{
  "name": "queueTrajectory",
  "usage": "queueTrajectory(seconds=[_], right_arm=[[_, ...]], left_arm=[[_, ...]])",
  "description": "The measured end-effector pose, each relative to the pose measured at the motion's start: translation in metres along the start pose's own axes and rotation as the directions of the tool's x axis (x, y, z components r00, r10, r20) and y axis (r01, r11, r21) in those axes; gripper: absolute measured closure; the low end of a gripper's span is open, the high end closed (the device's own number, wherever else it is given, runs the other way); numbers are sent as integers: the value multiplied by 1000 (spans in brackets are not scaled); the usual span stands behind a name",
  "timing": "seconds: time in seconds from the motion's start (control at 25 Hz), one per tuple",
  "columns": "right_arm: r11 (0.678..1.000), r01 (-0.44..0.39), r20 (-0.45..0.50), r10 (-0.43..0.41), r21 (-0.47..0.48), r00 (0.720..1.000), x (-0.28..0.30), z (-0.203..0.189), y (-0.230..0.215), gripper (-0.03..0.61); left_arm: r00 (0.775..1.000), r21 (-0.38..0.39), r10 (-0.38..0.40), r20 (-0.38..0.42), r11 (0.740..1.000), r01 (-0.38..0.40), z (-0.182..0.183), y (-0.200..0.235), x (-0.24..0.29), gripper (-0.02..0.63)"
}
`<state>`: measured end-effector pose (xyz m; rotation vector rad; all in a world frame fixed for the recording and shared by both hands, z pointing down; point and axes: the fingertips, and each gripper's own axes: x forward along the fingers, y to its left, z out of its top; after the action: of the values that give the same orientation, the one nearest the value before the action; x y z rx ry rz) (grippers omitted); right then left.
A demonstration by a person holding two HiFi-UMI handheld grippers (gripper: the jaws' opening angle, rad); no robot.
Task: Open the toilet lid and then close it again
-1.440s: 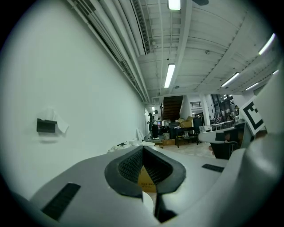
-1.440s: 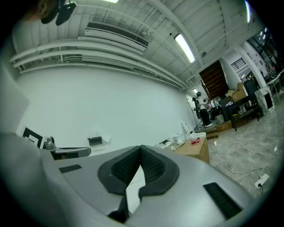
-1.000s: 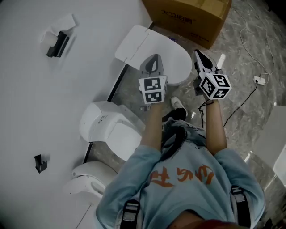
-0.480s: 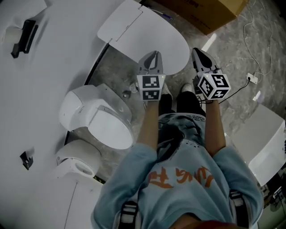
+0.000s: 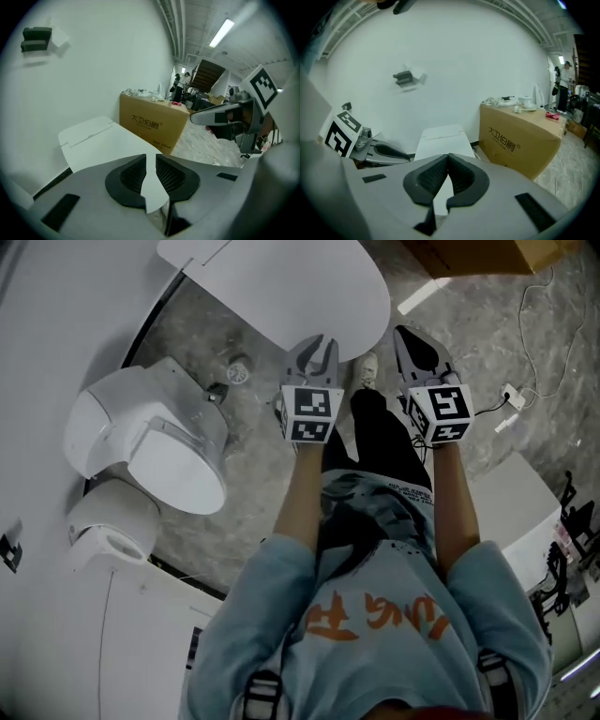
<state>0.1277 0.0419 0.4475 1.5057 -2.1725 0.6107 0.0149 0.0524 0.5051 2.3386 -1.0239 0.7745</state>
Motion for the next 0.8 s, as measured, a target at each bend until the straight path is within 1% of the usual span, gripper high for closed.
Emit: queueTrajectory(seconds=[0.12,0.2,0.28,0.36,0.44,0.48,0.52,0.56,0.6,0.64,0.72,0.76,0.8], right_arm=[[993,-63,-83,55,-97,995,21,-35,-3,565],[980,-113,-138,91,-161,986,33,-60,-5,565],[961,-165,-180,127,-221,975,43,-81,-6,565],[939,-204,-217,145,-278,965,49,-104,-6,565],[916,-226,-250,146,-331,957,55,-127,-7,565],[903,-244,-272,150,-353,951,58,-139,-7,541],[887,-268,-296,160,-376,942,63,-151,-6,513],[865,-298,-320,172,-405,932,70,-162,-5,458],[835,-329,-342,182,-441,922,76,-173,-3,404],[800,-357,-362,188,-483,913,82,-184,-2,369],[729,-403,-394,197,-554,898,93,-204,2,326],[703,-425,-409,206,-570,889,98,-213,3,293],[685,-447,-426,216,-575,879,101,-222,5,272]], left_arm=[[999,-2,9,-52,1000,-9,-35,-3,26,518],[998,-12,11,-58,1000,-12,-48,-2,44,482],[998,-2,19,-67,1000,-19,-59,-3,58,458],[995,43,25,-98,999,-21,-76,-10,68,436],[991,100,20,-134,995,-6,-97,-20,78,411],[988,126,16,-153,992,3,-107,-25,84,398],[985,151,16,-171,988,10,-118,-29,89,384],[982,179,20,-188,984,15,-127,-31,95,371],[978,210,26,-205,977,18,-136,-32,101,355],[974,246,35,-223,969,22,-144,-33,106,340],[965,331,61,-254,943,27,-160,-33,115,311],[961,376,80,-263,926,26,-168,-32,120,294],[957,417,102,-270,909,21,-175,-31,124,279]])
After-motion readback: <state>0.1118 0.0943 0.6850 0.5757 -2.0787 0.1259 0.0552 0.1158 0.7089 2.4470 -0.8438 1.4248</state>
